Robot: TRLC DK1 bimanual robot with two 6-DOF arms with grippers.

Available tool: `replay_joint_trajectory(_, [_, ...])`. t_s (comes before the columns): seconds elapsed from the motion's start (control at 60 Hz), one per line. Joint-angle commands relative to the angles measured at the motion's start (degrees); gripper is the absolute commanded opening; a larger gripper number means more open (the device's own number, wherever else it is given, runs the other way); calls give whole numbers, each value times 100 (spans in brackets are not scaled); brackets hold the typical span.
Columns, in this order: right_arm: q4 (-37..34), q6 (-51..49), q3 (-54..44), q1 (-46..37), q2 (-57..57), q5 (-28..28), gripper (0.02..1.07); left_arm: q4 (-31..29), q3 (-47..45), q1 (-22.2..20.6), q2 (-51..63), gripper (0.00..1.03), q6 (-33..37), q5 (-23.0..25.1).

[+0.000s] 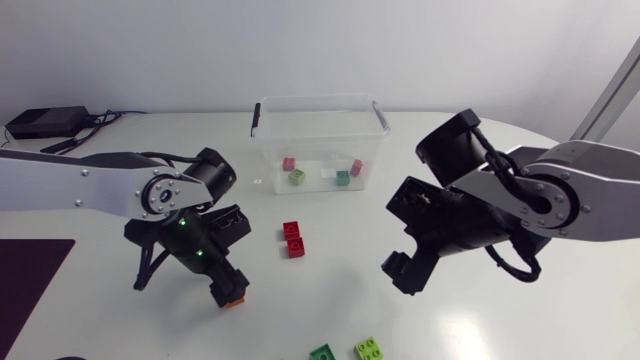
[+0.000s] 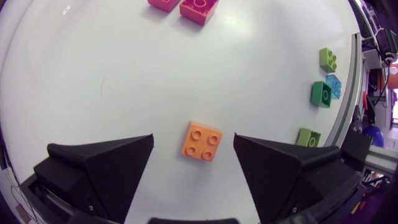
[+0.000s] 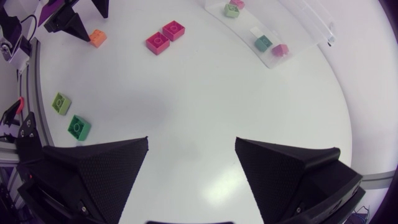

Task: Place the duplo bricks in the container

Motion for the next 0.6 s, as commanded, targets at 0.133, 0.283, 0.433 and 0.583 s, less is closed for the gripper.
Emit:
replay_joint_trajectory(0.133, [8, 38, -235, 172, -58, 5, 103, 15, -511, 115, -78, 94, 738, 13])
replay_joint_trajectory(0.283, [8, 161, -402, 348, -93, 5, 103, 446, -572, 115, 142, 83, 835, 66])
replay_joint_trajectory(0.433, [8, 258, -604, 550, -155, 14, 103, 736, -599, 62, 203, 56, 984, 171])
replay_joint_trajectory(0.583, [8, 258, -692, 559, -217, 14, 103, 754, -616, 10, 326, 24, 1072, 171])
